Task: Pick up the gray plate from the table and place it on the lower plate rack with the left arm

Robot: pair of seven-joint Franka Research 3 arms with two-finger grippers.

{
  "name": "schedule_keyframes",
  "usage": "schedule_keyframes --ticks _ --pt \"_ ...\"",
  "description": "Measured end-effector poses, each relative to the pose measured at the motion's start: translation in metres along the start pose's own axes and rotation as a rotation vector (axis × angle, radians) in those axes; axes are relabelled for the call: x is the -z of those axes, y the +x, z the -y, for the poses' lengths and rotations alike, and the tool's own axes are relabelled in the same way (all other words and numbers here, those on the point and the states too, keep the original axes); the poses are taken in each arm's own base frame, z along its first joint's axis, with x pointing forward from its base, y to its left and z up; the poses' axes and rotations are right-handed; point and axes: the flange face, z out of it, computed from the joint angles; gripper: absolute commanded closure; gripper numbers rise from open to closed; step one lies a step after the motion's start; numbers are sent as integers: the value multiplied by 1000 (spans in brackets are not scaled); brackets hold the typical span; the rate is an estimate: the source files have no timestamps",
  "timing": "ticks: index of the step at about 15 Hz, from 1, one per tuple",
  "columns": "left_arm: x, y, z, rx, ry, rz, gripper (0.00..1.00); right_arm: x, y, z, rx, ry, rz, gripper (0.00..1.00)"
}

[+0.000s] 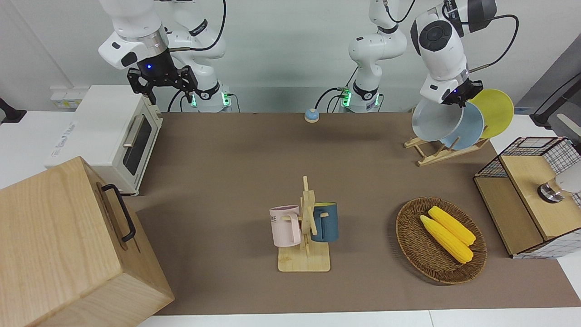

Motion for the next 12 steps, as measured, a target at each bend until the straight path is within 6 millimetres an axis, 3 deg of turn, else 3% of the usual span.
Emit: schedule_keyframes --ticks 4,12 --pt "-4 0 -20 116 90 27 1000 0 0 0 0 0 0 13" --pt "-35 -5 -37 287 165 81 1000 0 0 0 0 0 0 13"
